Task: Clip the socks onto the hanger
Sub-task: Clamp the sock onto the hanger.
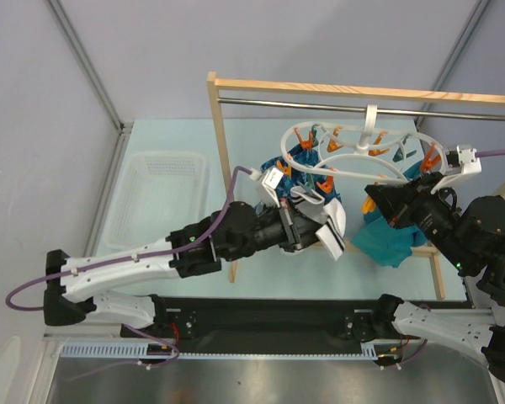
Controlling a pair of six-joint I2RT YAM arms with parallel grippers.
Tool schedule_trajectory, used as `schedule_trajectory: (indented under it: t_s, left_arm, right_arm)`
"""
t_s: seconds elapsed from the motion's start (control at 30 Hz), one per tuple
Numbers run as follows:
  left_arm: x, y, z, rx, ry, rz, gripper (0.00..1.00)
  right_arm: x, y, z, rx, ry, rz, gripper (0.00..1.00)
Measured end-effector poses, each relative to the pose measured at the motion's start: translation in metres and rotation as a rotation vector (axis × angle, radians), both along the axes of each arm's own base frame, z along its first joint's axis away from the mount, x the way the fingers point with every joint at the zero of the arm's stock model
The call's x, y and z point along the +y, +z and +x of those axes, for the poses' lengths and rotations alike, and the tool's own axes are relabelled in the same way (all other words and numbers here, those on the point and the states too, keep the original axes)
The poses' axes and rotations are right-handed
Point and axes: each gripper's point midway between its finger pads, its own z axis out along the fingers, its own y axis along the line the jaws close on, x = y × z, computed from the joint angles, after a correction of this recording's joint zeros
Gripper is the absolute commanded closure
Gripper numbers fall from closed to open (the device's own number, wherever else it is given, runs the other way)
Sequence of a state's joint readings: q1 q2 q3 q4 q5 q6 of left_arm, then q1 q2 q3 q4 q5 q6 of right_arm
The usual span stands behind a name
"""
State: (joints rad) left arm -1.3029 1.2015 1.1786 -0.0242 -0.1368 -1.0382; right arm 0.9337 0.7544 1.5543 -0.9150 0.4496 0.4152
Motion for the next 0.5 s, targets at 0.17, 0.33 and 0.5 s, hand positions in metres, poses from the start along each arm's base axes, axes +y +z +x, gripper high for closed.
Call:
schedule_trajectory:
  t_s: [0.17, 0.33, 0.5]
  left_arm:
    - [-0.019, -0.028, 0.007, 0.140, 0.052, 0.102, 1.00]
    - [-0.012, -0.050, 0.015, 0.228, 0.134, 0.175, 1.00]
    - [-0.009, -0.044, 0.020, 0.266, 0.180, 0.174, 1.00]
  right_arm:
    - [0.000, 0.000, 0.000, 0.000, 0.000, 0.000, 1.00]
    - [0.001, 0.000, 0.000, 0.000, 0.004, 0.002, 1.00]
    - [0.002, 0.000, -0.001, 0.000, 0.010, 0.005, 1.00]
